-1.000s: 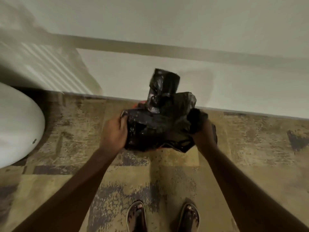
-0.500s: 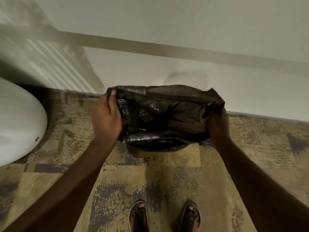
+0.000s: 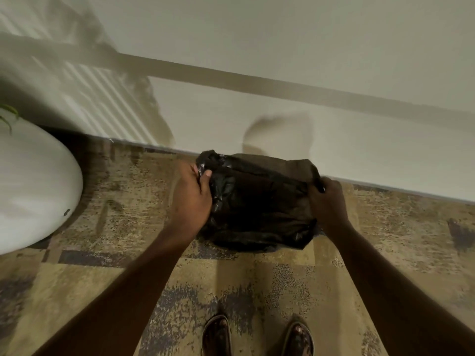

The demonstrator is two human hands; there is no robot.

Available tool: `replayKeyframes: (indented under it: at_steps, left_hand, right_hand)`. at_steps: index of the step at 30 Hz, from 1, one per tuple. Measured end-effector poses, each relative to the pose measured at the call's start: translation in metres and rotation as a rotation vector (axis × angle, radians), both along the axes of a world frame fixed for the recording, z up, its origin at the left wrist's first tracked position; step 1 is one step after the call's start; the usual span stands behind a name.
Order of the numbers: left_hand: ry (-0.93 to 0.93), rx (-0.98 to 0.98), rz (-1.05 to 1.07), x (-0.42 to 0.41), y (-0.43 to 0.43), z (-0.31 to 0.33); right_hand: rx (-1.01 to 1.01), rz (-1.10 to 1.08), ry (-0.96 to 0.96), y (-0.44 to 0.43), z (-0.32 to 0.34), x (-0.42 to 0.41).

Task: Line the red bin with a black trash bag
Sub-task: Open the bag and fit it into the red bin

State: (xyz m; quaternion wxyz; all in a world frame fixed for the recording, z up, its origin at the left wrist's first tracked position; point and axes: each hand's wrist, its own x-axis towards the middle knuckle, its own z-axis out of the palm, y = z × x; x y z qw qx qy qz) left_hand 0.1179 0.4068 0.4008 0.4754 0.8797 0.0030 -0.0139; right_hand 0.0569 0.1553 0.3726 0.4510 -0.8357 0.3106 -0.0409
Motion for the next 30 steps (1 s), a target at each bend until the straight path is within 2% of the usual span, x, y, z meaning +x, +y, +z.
replayKeyframes:
  at_steps: [4,8,11,14,17,21,24,26,30]
  left_hand:
    - [0.074,-0.118,0.024,-0.005,-0.005,-0.028]
    - [0.104,-0.106,0.007,0.005,-0.003,-0.066]
    - [0.088,-0.113,-0.029,0.013,-0.008,-0.091]
    - [0.058,-0.110,-0.042,0.025,-0.015,-0.102]
    - [0.136,-0.143,-0.048,0.031,-0.025,-0.119]
    - [0.212,-0.060,-0.020,0.040,-0.041,-0.152]
    - [0.146,0.128,-0.139,0.052,-0.045,-0.169]
    - [0.075,0.232,-0.228,0.062,-0.046,-0.170]
    - [0.125,0.276,-0.230,0.083,-0.042,-0.212]
  right_hand:
    - [0.211,-0.220,0.010,-0.001,-0.010,0.003]
    - [0.331,-0.309,-0.030,0.001,-0.031,0.013]
    - [0.260,-0.240,-0.038,-0.009,-0.047,0.018]
    - [0.107,-0.031,-0.082,-0.019,-0.067,0.026]
    - [-0.088,0.192,-0.049,-0.027,-0.092,0.033]
    - [-0.189,0.425,-0.026,-0.038,-0.136,0.047]
    - [-0.086,0.354,0.020,-0.039,-0.154,0.059]
    - [-0.088,0.335,-0.021,-0.039,-0.155,0.068]
    - [-0.073,0.246,-0.039,-0.040,-0.199,0.098]
